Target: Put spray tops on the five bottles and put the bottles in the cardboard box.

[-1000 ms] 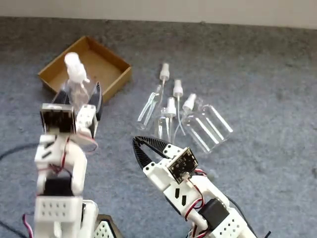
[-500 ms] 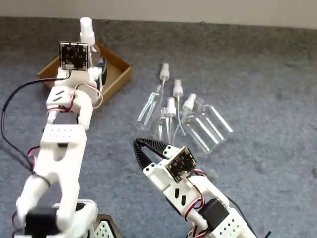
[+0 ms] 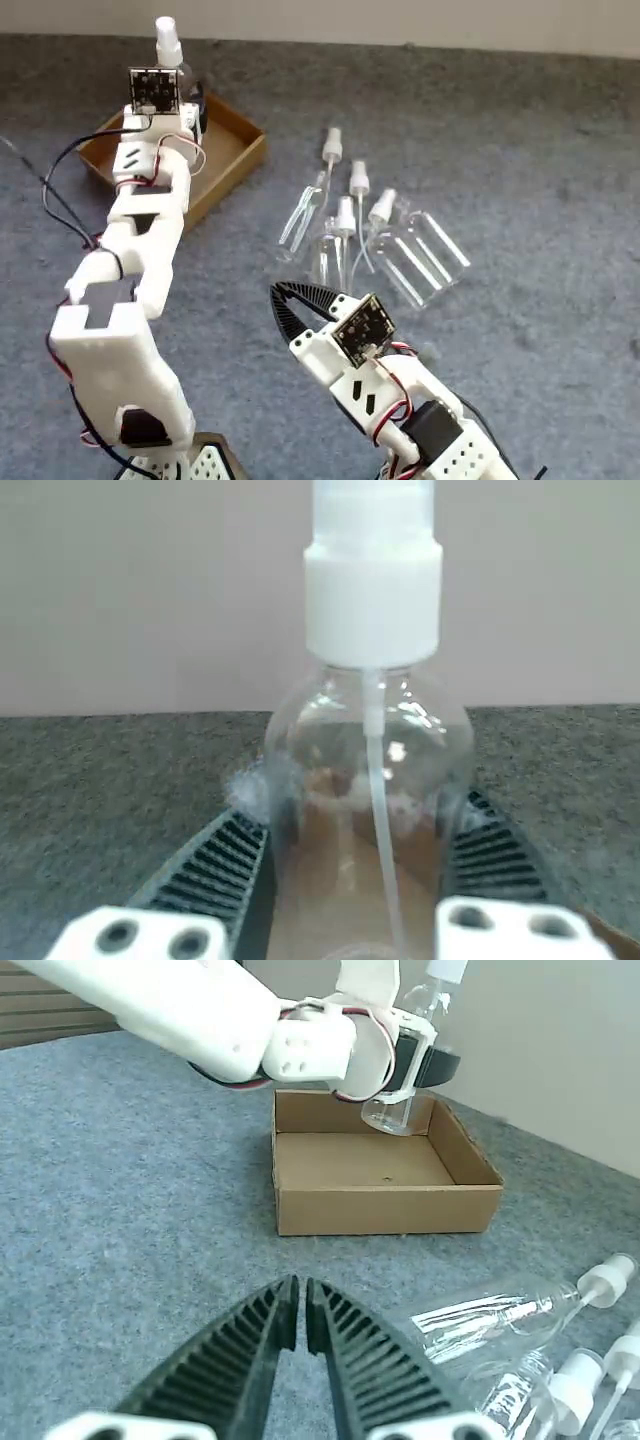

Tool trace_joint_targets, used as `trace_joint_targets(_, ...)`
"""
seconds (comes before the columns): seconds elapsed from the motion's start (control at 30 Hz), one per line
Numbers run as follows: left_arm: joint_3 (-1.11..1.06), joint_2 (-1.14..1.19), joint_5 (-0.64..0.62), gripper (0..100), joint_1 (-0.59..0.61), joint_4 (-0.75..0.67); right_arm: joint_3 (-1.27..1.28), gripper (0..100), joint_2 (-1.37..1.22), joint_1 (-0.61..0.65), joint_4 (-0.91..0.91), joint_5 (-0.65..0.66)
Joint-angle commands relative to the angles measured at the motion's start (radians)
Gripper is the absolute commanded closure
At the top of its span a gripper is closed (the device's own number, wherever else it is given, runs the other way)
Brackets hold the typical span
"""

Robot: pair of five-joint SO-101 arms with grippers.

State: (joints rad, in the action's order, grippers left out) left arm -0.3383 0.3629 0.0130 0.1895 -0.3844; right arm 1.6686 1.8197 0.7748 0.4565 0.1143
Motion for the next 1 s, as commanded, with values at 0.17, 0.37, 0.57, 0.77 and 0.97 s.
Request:
trace_joint_targets(0.17,0.398,0.344,0.008,93,0.038,-0.153,0.134,97.5,0.012,-0.016,0.004,0.012)
trace_joint_targets(0.37,0.627,0.522,0.008,93,0.041,-0.153,0.134,97.5,0.012,-0.018,0.004,0.012)
trace_joint_targets(0.57,0.765,0.633,0.008,93,0.039,-0.152,0.134,97.5,0.012,-0.019,0.004,0.012)
trace_joint_targets(0.77,0.842,0.699,0.006,93,0.039,-0.097,0.134,97.5,0.012,-0.019,0.004,0.012)
trace_joint_targets(0.97,0.894,0.730,0.006,93,0.041,0.000,0.136,97.5,0.012,-0.021,0.004,0.012)
